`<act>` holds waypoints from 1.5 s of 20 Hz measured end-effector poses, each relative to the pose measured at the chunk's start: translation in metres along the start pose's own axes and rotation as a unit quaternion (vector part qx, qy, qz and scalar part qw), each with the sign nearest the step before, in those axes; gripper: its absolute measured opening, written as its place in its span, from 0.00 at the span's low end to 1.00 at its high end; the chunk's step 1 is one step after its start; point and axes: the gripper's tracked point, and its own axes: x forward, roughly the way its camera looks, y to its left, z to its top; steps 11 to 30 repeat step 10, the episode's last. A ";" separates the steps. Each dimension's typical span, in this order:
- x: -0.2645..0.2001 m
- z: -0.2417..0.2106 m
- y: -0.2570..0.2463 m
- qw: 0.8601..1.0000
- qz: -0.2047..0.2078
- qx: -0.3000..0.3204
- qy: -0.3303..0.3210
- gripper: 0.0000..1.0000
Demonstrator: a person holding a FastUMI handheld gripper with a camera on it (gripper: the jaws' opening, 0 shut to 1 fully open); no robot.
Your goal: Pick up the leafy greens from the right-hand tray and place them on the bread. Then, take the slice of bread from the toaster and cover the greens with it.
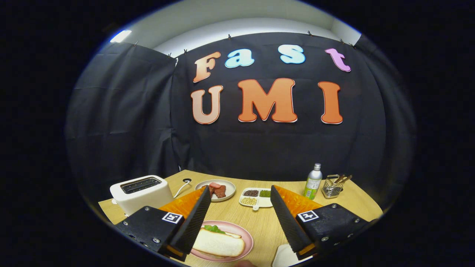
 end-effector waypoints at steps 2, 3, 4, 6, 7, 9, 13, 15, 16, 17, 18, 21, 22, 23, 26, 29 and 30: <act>-0.006 0.005 0.006 1.000 0.001 0.002 -0.007 0.97; -0.011 0.007 0.007 1.000 0.001 0.002 -0.009 0.97; -0.015 0.010 0.007 1.000 -0.002 0.000 -0.013 0.97; -0.023 0.021 0.005 0.999 -0.014 -0.013 -0.030 0.97; -0.026 0.026 0.004 0.999 -0.021 -0.021 -0.039 0.97; -0.037 0.034 0.005 0.998 -0.033 -0.028 -0.049 0.97; -0.042 0.039 0.008 0.997 -0.033 -0.028 -0.057 0.97; -0.042 0.039 0.008 0.997 -0.033 -0.028 -0.057 0.97; -0.042 0.039 0.008 0.997 -0.033 -0.028 -0.057 0.97; -0.042 0.039 0.008 0.997 -0.033 -0.028 -0.057 0.97; -0.042 0.039 0.008 0.997 -0.033 -0.028 -0.057 0.97; -0.042 0.039 0.008 0.997 -0.033 -0.028 -0.057 0.97; -0.042 0.039 0.008 0.997 -0.033 -0.028 -0.057 0.97; -0.042 0.039 0.008 0.997 -0.033 -0.028 -0.057 0.97; -0.042 0.039 0.008 0.997 -0.033 -0.028 -0.057 0.97; -0.042 0.039 0.008 0.997 -0.033 -0.028 -0.057 0.97; -0.042 0.039 0.008 0.997 -0.033 -0.028 -0.057 0.97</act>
